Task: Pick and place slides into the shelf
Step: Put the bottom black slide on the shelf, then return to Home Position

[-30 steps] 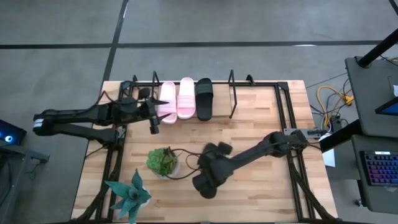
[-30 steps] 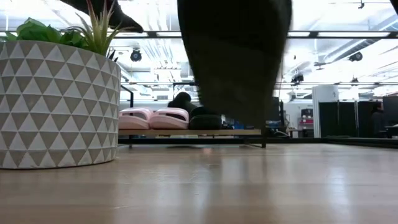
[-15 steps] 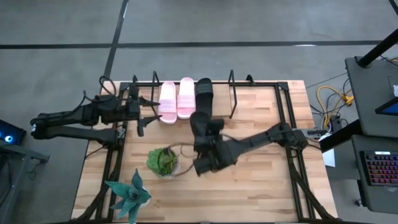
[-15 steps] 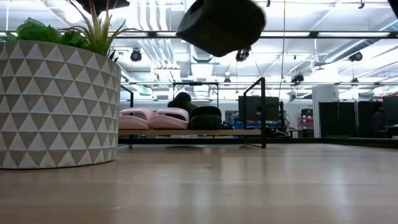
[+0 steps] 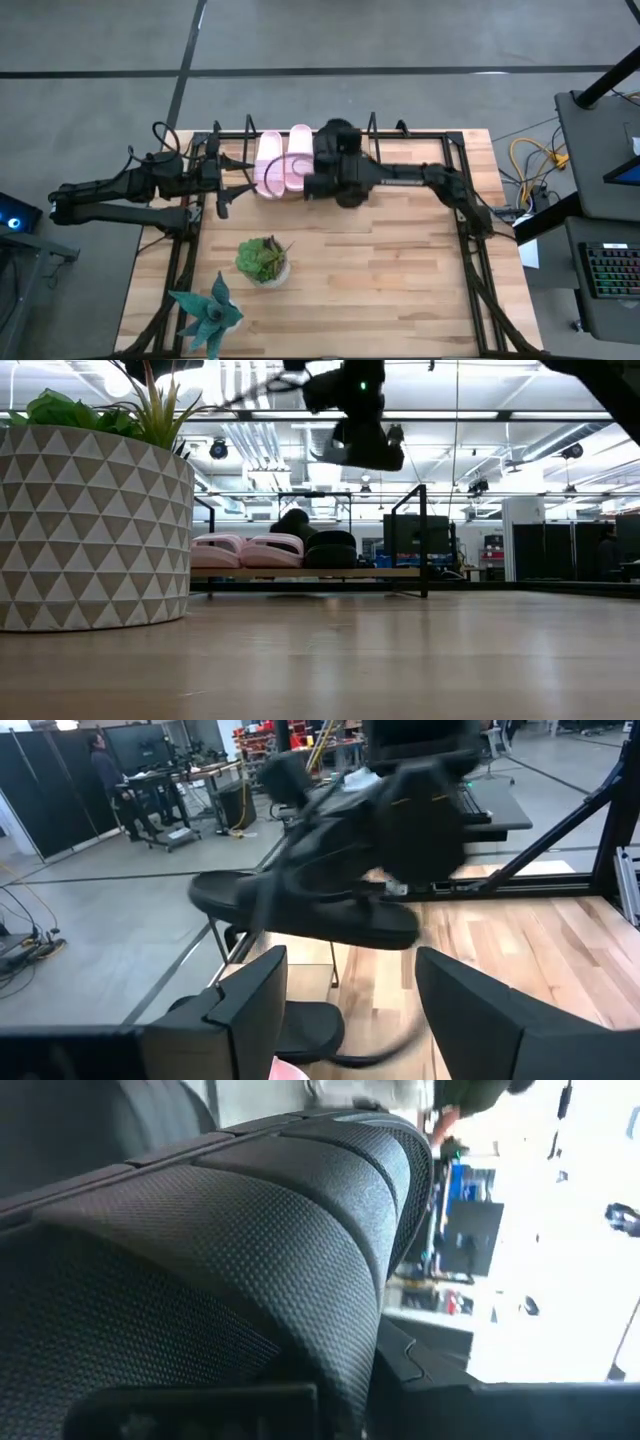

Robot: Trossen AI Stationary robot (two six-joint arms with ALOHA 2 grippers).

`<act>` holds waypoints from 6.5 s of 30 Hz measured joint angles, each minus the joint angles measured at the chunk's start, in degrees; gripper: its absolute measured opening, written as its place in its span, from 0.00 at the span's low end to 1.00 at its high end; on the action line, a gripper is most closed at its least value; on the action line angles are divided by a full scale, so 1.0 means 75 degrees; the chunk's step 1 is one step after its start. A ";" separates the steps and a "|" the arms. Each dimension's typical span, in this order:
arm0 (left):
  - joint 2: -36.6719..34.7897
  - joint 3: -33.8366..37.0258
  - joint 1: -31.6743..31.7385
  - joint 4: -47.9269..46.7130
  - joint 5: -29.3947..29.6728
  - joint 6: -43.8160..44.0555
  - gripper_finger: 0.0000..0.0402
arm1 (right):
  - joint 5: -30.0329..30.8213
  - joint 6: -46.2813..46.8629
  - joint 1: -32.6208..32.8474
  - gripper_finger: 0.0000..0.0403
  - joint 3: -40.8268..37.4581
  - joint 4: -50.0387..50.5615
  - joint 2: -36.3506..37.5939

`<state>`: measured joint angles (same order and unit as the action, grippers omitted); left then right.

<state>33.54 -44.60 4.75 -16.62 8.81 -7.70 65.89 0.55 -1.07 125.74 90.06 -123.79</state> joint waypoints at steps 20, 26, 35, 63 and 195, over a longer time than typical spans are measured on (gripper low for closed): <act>0.0021 0.0003 0.0000 0.0000 0.0066 0.0002 0.51 | -0.4811 -0.3067 -0.0979 0.03 -0.0094 -0.3302 0.0658; -0.0014 0.0003 0.0000 -0.0001 0.0066 -0.0019 0.51 | -0.8068 -0.3952 -0.1019 0.03 -0.0494 -0.6494 0.1429; -0.0014 0.0003 0.0000 -0.0336 0.0063 -0.0013 0.51 | -0.8564 -0.4309 -0.1900 0.03 -0.2184 -0.8969 0.1917; -0.0093 0.0012 0.0000 -0.0466 0.0076 -0.0019 0.51 | -0.2982 -0.3932 -0.2489 0.03 -0.5407 -0.7749 0.2872; -0.4221 0.3346 0.0000 0.0754 -0.0664 -0.0209 0.03 | -0.6351 -0.0812 0.0940 0.17 -0.9676 -1.3601 0.5045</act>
<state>1.88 -19.50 4.75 -10.97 3.82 -9.26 18.25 -5.54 5.98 53.17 -11.95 -85.95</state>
